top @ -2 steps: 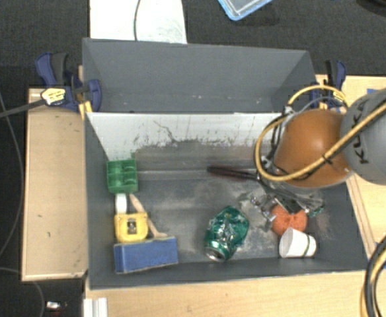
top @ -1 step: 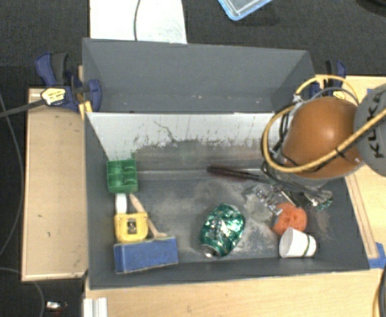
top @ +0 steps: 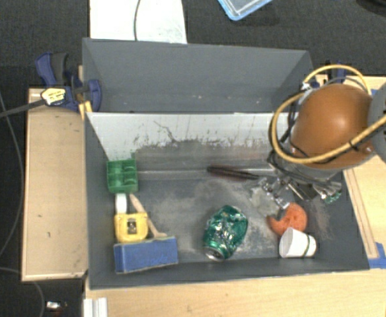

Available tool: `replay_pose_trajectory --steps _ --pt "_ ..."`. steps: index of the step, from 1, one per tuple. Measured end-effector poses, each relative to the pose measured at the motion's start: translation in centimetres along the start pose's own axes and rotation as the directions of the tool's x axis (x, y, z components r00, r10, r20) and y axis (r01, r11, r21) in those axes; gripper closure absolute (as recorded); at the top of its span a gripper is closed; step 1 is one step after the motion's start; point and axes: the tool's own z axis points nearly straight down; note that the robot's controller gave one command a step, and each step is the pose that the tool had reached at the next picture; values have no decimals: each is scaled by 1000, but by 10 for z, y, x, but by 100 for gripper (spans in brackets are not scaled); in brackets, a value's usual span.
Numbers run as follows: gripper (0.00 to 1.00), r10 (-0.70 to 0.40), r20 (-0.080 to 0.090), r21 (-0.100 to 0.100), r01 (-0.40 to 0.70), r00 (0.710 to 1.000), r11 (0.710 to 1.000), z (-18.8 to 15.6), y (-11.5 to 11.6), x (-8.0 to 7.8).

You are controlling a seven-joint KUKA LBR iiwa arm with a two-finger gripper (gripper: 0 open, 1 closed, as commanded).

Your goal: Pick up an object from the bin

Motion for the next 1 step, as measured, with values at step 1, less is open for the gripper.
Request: replay_pose_trajectory --steps 1 --pt "100 2 6 5 -2 1000 1000 -30 -1 -1"
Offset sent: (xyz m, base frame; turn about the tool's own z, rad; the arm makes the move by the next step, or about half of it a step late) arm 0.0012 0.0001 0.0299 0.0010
